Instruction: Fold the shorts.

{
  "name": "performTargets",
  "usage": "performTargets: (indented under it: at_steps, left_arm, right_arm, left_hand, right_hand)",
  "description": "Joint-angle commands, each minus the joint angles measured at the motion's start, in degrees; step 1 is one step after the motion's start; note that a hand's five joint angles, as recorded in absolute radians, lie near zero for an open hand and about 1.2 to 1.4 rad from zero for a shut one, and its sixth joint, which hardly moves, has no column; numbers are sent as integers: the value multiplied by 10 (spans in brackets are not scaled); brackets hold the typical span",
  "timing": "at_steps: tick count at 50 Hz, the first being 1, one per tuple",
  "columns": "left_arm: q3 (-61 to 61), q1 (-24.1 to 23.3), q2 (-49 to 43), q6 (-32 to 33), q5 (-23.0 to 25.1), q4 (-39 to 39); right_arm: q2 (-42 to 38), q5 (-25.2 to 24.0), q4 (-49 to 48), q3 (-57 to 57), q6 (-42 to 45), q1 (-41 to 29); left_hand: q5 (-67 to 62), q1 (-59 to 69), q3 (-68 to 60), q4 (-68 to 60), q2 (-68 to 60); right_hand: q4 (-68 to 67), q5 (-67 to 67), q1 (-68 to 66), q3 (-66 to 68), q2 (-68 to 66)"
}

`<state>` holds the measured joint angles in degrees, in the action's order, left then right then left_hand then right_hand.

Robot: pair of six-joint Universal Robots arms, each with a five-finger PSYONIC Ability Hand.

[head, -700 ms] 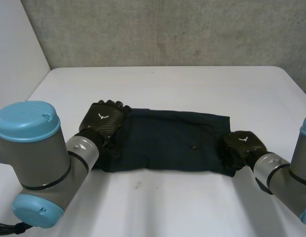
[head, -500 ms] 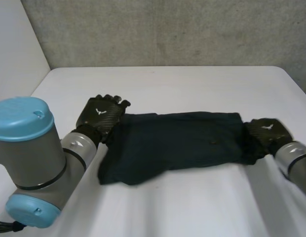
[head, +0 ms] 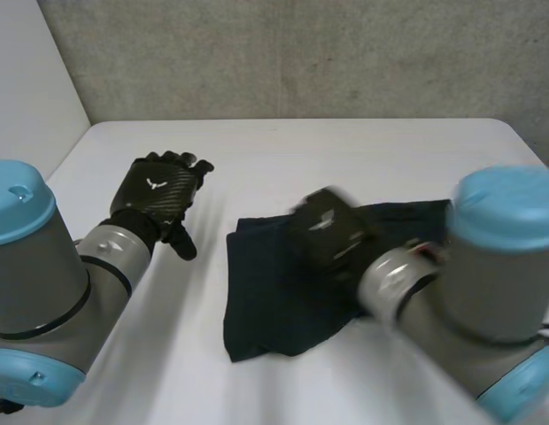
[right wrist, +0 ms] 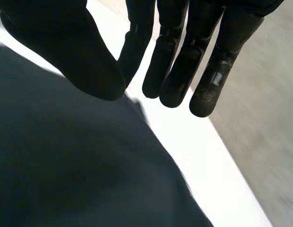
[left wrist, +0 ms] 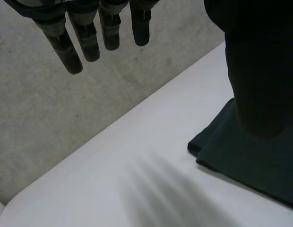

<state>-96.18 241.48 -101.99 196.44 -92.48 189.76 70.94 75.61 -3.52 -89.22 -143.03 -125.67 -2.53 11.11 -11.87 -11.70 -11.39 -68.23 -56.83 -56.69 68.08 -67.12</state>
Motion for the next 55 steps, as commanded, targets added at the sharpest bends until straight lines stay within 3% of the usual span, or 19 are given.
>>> performTargets:
  at_steps: [1, 6, 7, 8, 9, 10, 11, 12, 14, 16, 23, 27, 36, 47, 50, 53, 55]
  left_arm:
    - [-1, 18, 7, -5, -1, -1]
    - [-1, 19, 8, -19, 0, -4]
    - [-2, 19, 10, -21, 0, -4]
    - [-4, 18, 14, -25, 1, -4]
    - [-5, 17, 15, -27, 2, -4]
    - [-6, 17, 17, -28, 2, -4]
    - [-7, 17, 19, -29, 3, -4]
    - [-8, 17, 20, -30, 4, -4]
    - [-8, 17, 21, -30, 5, -4]
    - [-8, 15, 21, -30, 5, -3]
    - [-8, 14, 18, -31, 6, 0]
    - [-12, 13, 15, -32, 6, 0]
    - [-17, 10, 12, -32, 6, 2]
    - [-20, 7, 11, -32, 6, 2]
    - [-24, 7, 12, -32, 6, 3]
    - [-24, 7, 11, -32, 6, 3]
    - [-24, 7, 12, -32, 6, 3]
  right_arm:
    - [-115, -31, -10, 28, 1, -116]
    - [-127, -19, -10, 41, -15, -112]
    - [-121, -10, -14, 39, -31, -107]
    - [-103, 13, -22, 37, -75, -87]
    - [-89, 26, -28, 34, -102, -69]
    - [-73, 41, -33, 30, -132, -45]
    - [-53, 49, -37, 24, -162, -18]
    - [-11, 58, -41, 5, -208, 42]
    - [23, 48, -46, -16, -245, 98]
    - [53, 5, -46, -47, -258, 163]
    - [61, -143, -45, -131, -216, 339]
    - [56, -185, -45, -166, -149, 412]
    - [9, -218, -40, -213, -16, 458]
    - [-19, -210, -69, -214, -1, 464]
    - [-20, -207, -83, -214, 0, 468]
    - [-21, -206, -97, -213, 2, 467]
    - [-19, -205, -100, -208, 2, 466]
  left_hand:
    - [25, -11, 19, 17, 14]
    - [25, -11, 19, 17, 14]
    - [25, -11, 18, 17, 13]
    - [25, -11, 19, 17, 14]
    - [25, -11, 19, 17, 14]
    - [25, -11, 19, 17, 14]
    - [25, -11, 19, 17, 14]
    - [25, -11, 19, 17, 14]
    - [25, -11, 19, 17, 14]
    - [25, -11, 19, 17, 14]
    - [25, -11, 19, 17, 14]
    - [25, -11, 19, 17, 14]
    - [25, -11, 19, 17, 14]
    - [25, -11, 19, 17, 14]
    - [25, -11, 19, 17, 14]
    - [25, -11, 19, 17, 14]
    - [25, -11, 19, 17, 14]
  right_hand:
    - [-118, -132, -233, 119, -129]
    - [-118, -132, -233, 119, -129]
    - [-38, -52, -154, 40, -49]
    - [232, 218, 117, -231, 221]
    - [373, 359, 258, -372, 362]
    - [479, 465, 364, -478, 468]
    - [504, 490, 388, -502, 493]
    - [497, 483, 382, -496, 486]
    - [497, 483, 382, -496, 486]
    - [497, 483, 382, -496, 486]
    - [415, 401, 300, -414, 404]
    - [361, 347, 246, -360, 350]
    - [297, 283, 182, -296, 286]
    - [294, 280, 178, -292, 283]
    - [195, 181, 80, -194, 184]
    - [-94, -108, -209, 95, -105]
    - [-118, -132, -233, 119, -129]
